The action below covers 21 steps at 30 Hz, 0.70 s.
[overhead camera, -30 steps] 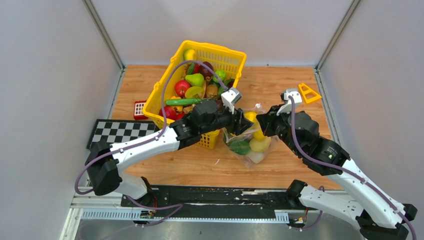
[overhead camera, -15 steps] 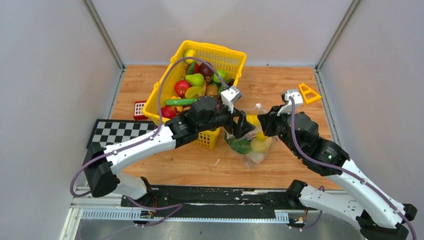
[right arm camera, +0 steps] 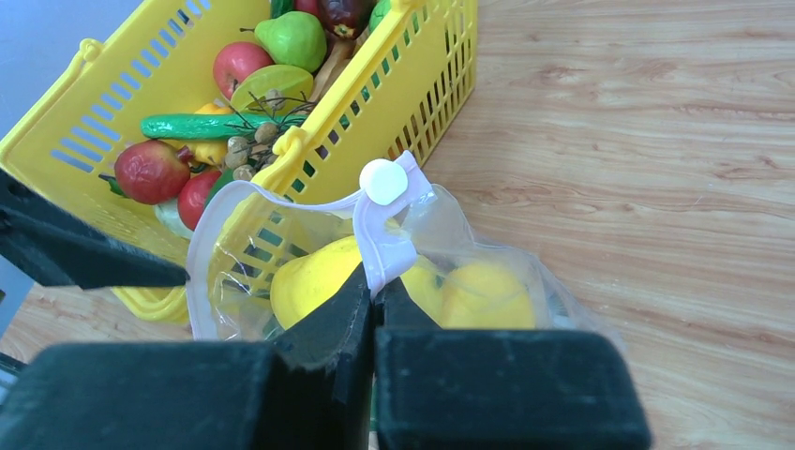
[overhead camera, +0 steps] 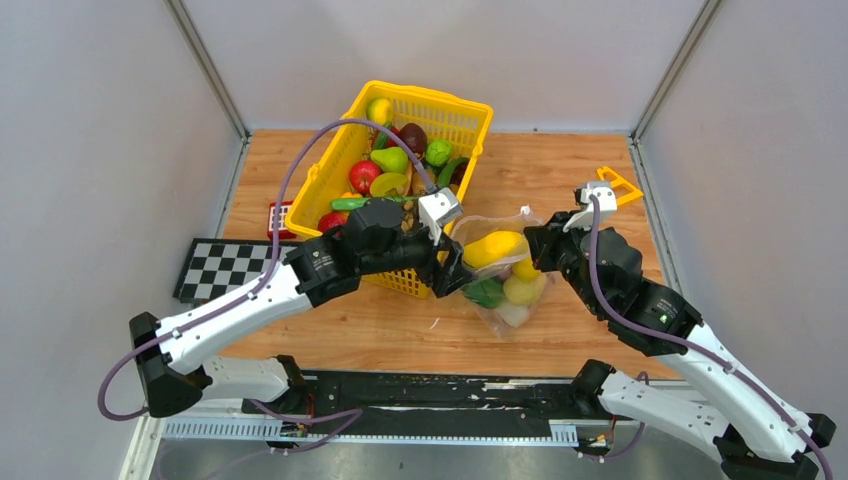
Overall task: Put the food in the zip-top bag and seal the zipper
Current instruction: Place the fake fruit in the zipper food storage bag, then adjust the zipper food storage bag at the center of the board.
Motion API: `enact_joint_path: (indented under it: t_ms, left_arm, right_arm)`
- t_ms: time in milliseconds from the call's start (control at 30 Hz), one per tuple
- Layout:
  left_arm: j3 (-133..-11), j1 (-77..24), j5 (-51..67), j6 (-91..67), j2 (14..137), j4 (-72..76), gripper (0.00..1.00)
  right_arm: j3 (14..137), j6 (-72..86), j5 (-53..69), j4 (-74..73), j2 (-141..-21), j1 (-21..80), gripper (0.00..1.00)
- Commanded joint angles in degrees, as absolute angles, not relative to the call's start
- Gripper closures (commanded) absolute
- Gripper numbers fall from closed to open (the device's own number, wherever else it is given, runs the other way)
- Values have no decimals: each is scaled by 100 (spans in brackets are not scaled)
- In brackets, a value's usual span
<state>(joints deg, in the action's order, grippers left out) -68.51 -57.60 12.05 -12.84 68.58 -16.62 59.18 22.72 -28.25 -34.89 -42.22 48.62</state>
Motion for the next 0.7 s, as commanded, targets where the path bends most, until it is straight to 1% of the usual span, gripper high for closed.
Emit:
enact_joint_path:
  t_ms: [0,133,300,367,567,667]
  left_arm:
    - [-6944,-6073,852,-1200,6768,-2585,13]
    - [-7014,-6449,383,-1504,6900,-2759,14]
    - [-7133,-6634,-251,-1904,7163,-3052,19]
    - [-7160,-6706,-594,-1954,7151,-3080,18]
    - [-6732,-6724,-1251,-2187,7139,-2332,19]
    - [-6487,-6729,-1099,-2194,7124,-1669,26]
  right_arm:
    - [5967,2408,-2984,-3095,-4140,4834,100]
    - [5966,2407,-2980,-3076,-4153,4823,100]
    - [5975,2413,-2965,-3076,-4157,4824,100]
    - [5993,2408,-2971,-3093,-4157,4821,100]
    - [5994,2412,-2928,-3062,-4115,4825,100]
    - [5977,2410,-2936,-3072,-4096,4825,100]
